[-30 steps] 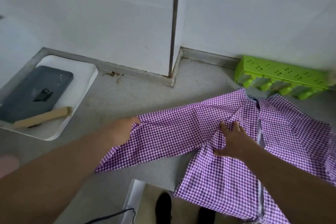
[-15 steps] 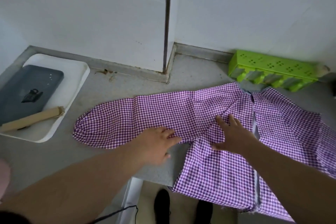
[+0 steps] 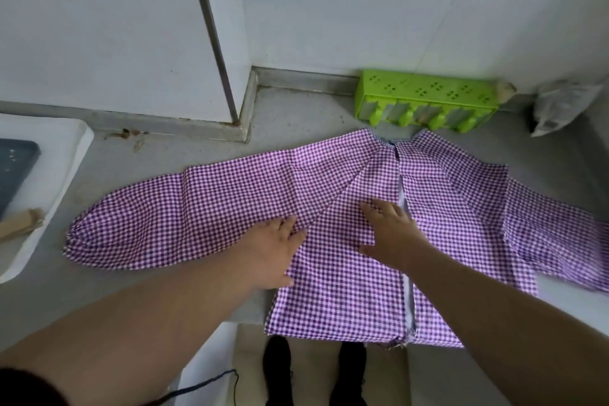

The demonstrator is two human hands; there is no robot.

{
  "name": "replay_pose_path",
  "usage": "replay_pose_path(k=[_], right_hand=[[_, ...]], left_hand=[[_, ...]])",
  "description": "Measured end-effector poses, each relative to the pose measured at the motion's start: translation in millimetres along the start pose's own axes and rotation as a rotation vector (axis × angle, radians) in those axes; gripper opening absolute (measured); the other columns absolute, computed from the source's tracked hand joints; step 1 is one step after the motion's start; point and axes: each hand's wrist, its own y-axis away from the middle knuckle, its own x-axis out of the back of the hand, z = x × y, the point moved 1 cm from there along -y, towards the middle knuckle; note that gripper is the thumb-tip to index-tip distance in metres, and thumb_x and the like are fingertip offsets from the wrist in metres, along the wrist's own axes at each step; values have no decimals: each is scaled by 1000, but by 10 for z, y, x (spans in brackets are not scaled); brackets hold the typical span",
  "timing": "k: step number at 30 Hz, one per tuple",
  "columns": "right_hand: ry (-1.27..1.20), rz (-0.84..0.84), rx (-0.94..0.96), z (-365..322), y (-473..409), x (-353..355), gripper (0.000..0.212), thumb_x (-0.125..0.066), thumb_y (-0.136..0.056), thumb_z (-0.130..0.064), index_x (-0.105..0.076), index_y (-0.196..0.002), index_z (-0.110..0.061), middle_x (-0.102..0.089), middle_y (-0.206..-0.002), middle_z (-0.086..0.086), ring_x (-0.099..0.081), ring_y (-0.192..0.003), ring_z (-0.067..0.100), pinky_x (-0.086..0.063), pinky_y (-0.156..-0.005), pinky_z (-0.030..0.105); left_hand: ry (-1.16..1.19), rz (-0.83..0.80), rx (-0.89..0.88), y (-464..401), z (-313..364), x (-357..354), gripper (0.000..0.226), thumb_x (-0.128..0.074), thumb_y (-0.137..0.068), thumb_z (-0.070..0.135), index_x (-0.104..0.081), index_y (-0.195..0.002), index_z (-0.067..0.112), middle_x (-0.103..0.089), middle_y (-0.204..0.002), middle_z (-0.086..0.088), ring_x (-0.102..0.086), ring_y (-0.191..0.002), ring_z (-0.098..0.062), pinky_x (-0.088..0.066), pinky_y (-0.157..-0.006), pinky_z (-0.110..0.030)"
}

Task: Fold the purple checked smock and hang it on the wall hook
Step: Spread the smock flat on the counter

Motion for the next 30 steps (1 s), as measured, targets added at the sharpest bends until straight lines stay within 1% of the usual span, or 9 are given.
replay_pose_path(k=[4,8,11,15,17,21,25,28,30], right_hand=[[-25,60,-220,197,325,-71,76,-70,-83,-63,-43,-140,-22,-47,-141,3,-47,-131,27,-47,-105,46],[-92,-164,-401,342,551,-159,82,-59,-80,-79,-48,-134,-18,-63,-125,1,-64,-115,24,-52,-91,43],[-117,-295,-350,409,660,-212,68,-60,-83,-74,-57,-130,-25,-67,-120,-7,-67,-109,19,-51,-83,38],[-240,-319,-342,377,691,-279,45,-57,-87,-54,-66,-117,-22,-64,-95,-9,-68,-88,17,-52,-72,32],[-277,-313,-321,398,719,-300,38,-56,-91,-45,-67,-115,-19,-65,-94,-7,-68,-85,17,-51,-65,30],[-334,-301,-256,491,768,-308,27,-52,-100,-28,-63,-119,-13,-65,-102,1,-67,-90,20,-55,-70,32],[-426,-197,-332,599,828,-330,22,-49,-101,-31,-58,-111,-14,-66,-98,7,-67,-90,27,-57,-79,37],[-474,-192,-341,570,873,-333,23,-57,-100,-38,-58,-110,-17,-65,-89,-4,-65,-76,13,-53,-62,30],[-513,-232,-312,571,931,-364,27,-64,-93,-46,-62,-105,-23,-67,-87,-7,-66,-74,10,-52,-59,29]], left_hand=[[-150,-79,65,-127,147,173,135,-69,-82,77,11,-166,10,2,-174,-25,-28,-155,-42,-33,-124,-50],[-222,-156,115,-182,278,301,143,-77,-76,75,7,-165,2,-12,-169,-27,-41,-144,-39,-45,-115,-47],[-257,-172,126,-217,353,369,143,-76,-76,75,7,-165,-1,-19,-164,-27,-45,-138,-37,-47,-109,-45],[-204,-171,163,-213,292,345,144,-74,-73,81,7,-167,8,-25,-160,-20,-51,-129,-31,-54,-102,-43],[-185,-150,174,-203,285,348,145,-73,-71,84,7,-167,11,-26,-161,-18,-52,-129,-30,-54,-102,-43],[-180,-136,190,-179,292,339,151,-72,-66,89,9,-167,10,-24,-164,-18,-50,-134,-32,-51,-106,-44],[-194,-138,188,-179,316,355,154,-72,-64,90,7,-167,9,-21,-164,-19,-47,-137,-34,-48,-109,-45],[-199,-162,194,-162,334,361,156,-73,-62,90,10,-167,8,-15,-167,-21,-45,-139,-34,-48,-110,-44],[-215,-162,201,-169,370,366,158,-73,-61,91,10,-166,7,-15,-167,-22,-45,-140,-35,-47,-112,-45]])
